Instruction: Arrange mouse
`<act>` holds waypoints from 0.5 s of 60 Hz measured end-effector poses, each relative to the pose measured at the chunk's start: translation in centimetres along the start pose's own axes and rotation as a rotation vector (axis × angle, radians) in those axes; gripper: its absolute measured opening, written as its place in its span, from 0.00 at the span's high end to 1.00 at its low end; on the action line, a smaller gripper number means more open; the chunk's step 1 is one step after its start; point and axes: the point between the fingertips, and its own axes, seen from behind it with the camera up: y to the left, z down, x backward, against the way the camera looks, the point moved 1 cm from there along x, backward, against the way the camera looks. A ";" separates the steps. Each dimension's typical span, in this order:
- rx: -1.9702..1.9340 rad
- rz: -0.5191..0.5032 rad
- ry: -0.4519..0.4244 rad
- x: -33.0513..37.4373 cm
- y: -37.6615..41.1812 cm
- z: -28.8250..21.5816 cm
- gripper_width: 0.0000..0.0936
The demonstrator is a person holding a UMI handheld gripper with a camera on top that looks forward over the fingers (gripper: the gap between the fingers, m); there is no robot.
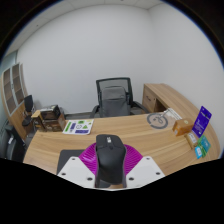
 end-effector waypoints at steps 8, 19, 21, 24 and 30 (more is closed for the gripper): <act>0.045 -0.071 0.037 -3.2 8.1 3.1 0.68; 0.107 -0.089 0.125 -8.4 13.7 10.3 0.67; 0.102 -0.092 0.138 -9.1 14.3 11.3 0.67; 0.113 -0.090 0.154 -9.9 14.6 12.7 0.67; 0.144 -0.073 0.154 -10.8 14.3 14.1 0.66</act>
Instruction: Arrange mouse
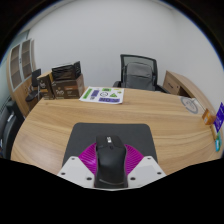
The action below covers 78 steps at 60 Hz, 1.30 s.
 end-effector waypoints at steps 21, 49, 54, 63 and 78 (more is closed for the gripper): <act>-0.026 0.020 0.022 -1.6 -0.4 2.3 0.49; -0.009 0.061 -0.024 15.2 -5.4 -0.7 0.08; 0.000 0.099 -0.029 20.1 -7.7 -0.5 0.08; -0.017 0.098 -0.009 26.7 -10.1 1.5 0.08; -0.074 0.139 -0.019 32.7 -14.2 4.4 0.08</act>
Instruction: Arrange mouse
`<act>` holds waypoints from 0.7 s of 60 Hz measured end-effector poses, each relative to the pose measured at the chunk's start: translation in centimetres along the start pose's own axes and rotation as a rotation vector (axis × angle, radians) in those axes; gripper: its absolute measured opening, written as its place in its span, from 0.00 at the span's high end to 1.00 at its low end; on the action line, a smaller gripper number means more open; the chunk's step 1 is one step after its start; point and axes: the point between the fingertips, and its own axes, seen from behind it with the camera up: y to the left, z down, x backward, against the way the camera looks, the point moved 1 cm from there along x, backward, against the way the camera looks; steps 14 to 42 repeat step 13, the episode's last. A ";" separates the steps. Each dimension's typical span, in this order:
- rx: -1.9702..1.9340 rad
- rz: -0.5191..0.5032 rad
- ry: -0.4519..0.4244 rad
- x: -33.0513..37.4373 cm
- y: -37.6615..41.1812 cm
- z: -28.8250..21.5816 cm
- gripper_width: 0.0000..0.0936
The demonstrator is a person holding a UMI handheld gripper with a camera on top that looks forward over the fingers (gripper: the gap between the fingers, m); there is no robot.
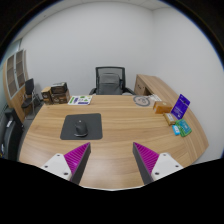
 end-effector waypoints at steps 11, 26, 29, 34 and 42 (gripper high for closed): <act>0.014 0.001 -0.032 2.0 -2.8 0.9 0.08; 0.014 -0.005 -0.034 2.4 -3.1 1.2 0.08; 0.014 -0.005 -0.034 2.4 -3.1 1.2 0.08; 0.014 -0.005 -0.034 2.4 -3.1 1.2 0.08; 0.014 -0.005 -0.034 2.4 -3.1 1.2 0.08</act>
